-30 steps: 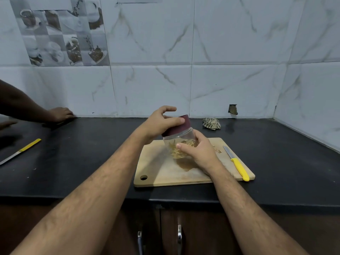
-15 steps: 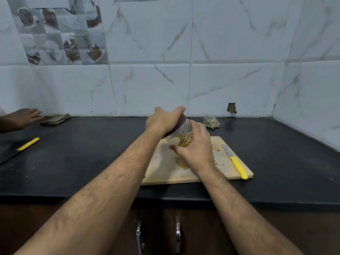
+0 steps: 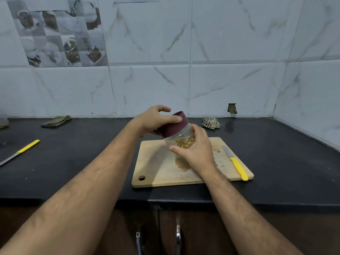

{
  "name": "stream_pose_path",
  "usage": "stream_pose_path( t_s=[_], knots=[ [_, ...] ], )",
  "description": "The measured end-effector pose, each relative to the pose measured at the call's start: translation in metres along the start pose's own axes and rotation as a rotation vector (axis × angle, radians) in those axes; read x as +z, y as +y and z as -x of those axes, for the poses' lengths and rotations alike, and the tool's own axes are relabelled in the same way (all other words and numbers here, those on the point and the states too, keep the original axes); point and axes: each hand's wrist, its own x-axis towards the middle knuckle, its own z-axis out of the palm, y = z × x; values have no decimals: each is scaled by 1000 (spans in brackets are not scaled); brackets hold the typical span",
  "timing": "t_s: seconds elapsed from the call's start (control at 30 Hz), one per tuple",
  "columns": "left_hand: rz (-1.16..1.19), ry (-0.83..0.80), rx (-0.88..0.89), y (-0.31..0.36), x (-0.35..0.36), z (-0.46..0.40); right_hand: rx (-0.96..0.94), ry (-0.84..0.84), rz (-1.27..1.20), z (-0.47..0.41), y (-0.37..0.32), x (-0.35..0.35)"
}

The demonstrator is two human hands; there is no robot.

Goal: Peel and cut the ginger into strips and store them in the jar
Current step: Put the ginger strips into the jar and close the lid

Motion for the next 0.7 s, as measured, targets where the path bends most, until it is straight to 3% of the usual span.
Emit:
stream_pose_path(
  t_s=[0.1,0.17,0.47,0.7],
  knots=[
    [-170,205,-3,7,12,2,-37,44,60,1,-4,3],
    [-270,251,-7,11,16,4,-44,42,65,1,-4,3],
    [-154,72,14,8,1,5,63,-68,-152,-2,5,-7],
    [-93,121,-26,7,1,4,16,-63,-130,0,-1,-7]
  ],
)
